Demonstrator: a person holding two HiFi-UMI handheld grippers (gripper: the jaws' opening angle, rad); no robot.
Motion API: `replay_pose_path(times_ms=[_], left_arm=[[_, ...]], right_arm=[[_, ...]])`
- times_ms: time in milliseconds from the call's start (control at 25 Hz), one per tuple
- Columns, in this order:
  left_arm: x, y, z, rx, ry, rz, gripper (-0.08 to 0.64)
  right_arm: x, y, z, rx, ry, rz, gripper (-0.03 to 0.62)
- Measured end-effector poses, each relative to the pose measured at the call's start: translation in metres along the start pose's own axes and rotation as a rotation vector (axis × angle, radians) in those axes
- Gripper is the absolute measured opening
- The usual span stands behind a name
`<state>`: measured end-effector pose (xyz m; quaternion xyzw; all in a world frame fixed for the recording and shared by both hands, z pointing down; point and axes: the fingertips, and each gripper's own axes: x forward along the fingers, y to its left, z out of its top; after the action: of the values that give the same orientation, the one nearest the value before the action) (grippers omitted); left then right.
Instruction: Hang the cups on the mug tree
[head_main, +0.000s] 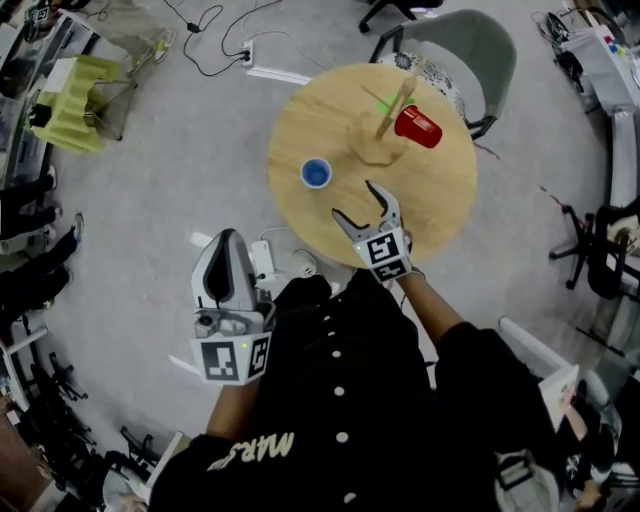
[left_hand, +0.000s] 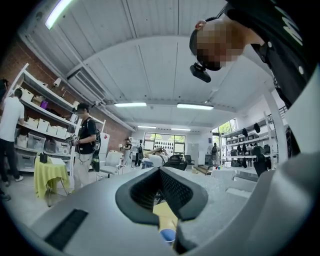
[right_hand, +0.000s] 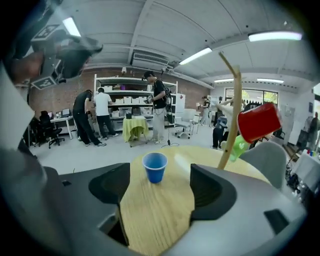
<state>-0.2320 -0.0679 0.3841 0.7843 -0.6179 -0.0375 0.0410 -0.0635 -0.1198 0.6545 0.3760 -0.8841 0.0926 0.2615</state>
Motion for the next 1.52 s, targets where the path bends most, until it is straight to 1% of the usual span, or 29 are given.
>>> replay_pose_path(times_ms=[160,280,480,640,760,800,840,880,1040,1160,1360,1520], left_arm=[[-0.003,0.014,-0.01,0.012,0.035,0.008,-0.003],[-0.005,0.027,-0.019,0.014,0.057,0.02,-0.004],[-0.008,0.044,-0.027,0.033,0.077,0.047,-0.003],[-0.007,0.055,-0.031,0.031,0.078,0.057,-0.003],[-0.007,0.062,-0.036,0.026,0.091,0.068,-0.003],[-0.007,0.062,-0.037,0.026,0.093,0.07,-0.003],[-0.007,0.062,-0.038,0.025,0.093,0.072,-0.003],[-0.006,0.062,-0.039,0.024,0.092,0.073,-0.003],[-0.005,0.062,-0.035,0.02,0.078,0.07,-0.004],[-0.003,0.054,-0.028,0.016,0.058,0.061,-0.004],[0.0,0.041,-0.01,0.005,0.011,0.032,-0.004],[0.008,0.015,0.004,-0.012,-0.038,-0.011,-0.003]], right_arm=[[0.046,0.013,-0.017,0.02,0.057,-0.008,0.368],[0.076,0.021,-0.029,0.057,0.085,0.007,0.368],[0.118,0.022,-0.047,0.077,0.131,0.011,0.376],[0.144,0.019,-0.057,0.078,0.167,0.018,0.376],[0.156,0.022,-0.058,0.067,0.175,0.031,0.376],[0.157,0.021,-0.057,0.06,0.17,0.027,0.373],[0.157,0.019,-0.055,0.053,0.162,0.019,0.315],[0.157,0.018,-0.053,0.049,0.153,0.014,0.276],[0.152,0.018,-0.041,0.071,0.132,0.019,0.269],[0.137,0.014,-0.03,0.102,0.113,0.027,0.268],[0.102,0.007,0.01,0.184,0.059,0.049,0.268],[0.064,-0.009,0.042,0.224,0.041,0.057,0.271]])
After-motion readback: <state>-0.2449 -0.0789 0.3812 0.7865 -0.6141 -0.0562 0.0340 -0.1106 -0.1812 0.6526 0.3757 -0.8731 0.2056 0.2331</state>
